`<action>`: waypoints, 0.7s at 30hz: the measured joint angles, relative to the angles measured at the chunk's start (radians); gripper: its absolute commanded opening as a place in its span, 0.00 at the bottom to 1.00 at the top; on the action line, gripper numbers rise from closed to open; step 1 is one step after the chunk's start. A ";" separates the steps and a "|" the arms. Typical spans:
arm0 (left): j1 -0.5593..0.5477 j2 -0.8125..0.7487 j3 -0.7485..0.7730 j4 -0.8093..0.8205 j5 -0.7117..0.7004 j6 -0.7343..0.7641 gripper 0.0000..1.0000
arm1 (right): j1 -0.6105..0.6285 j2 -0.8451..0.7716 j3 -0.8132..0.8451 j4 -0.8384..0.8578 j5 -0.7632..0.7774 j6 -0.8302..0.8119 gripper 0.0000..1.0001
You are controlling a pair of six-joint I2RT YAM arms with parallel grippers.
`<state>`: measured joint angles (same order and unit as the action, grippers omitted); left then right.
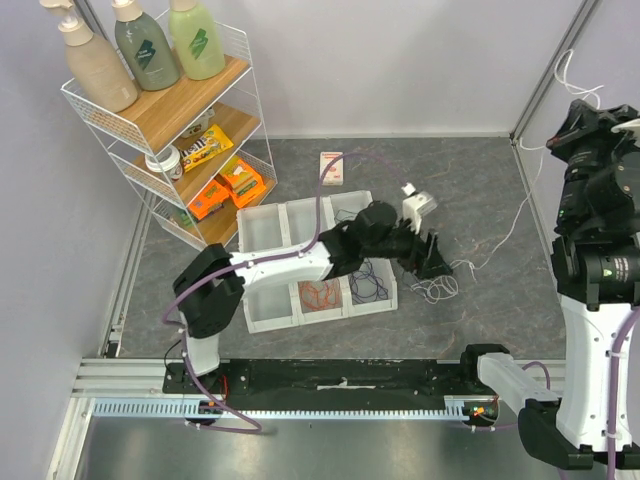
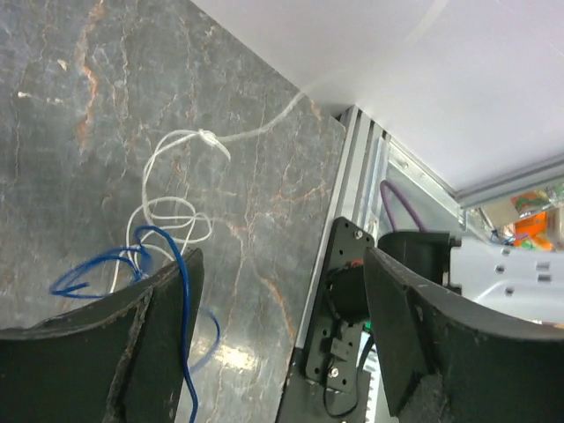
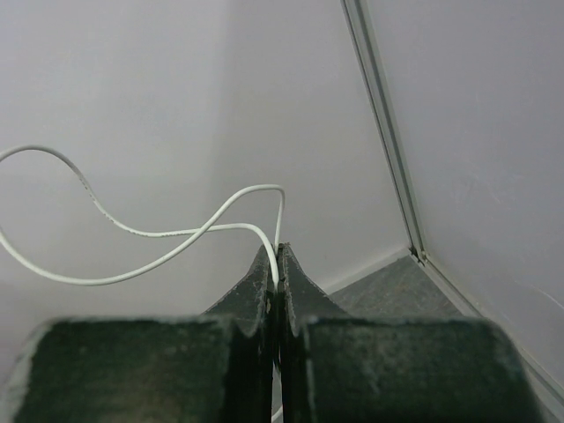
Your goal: Untangle the cables
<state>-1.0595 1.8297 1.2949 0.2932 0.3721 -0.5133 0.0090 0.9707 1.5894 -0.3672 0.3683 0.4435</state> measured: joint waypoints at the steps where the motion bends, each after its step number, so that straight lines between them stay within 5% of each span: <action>1: 0.000 0.026 0.068 -0.060 0.001 0.000 0.79 | 0.000 0.002 0.024 -0.003 0.000 0.000 0.00; 3: 0.000 0.099 0.236 -0.186 -0.004 0.002 0.69 | 0.000 0.010 0.070 -0.007 0.000 -0.001 0.00; 6: 0.000 0.156 0.360 -0.296 -0.016 0.011 0.20 | 0.000 0.014 0.108 -0.008 0.000 -0.002 0.00; 8: 0.000 0.156 0.359 -0.342 -0.026 0.012 0.02 | 0.000 0.006 0.109 -0.011 0.002 -0.001 0.00; 16: 0.000 0.060 0.198 -0.416 -0.058 0.039 0.02 | -0.001 -0.080 -0.263 -0.085 0.082 0.071 0.06; 21: 0.000 -0.120 0.109 -0.434 -0.082 0.067 0.02 | -0.001 -0.033 -0.607 -0.174 0.003 0.103 0.38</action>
<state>-1.0595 1.7096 1.4040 -0.1406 0.2897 -0.4461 0.0082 0.9379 0.9821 -0.5415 0.3710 0.5468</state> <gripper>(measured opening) 0.033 0.188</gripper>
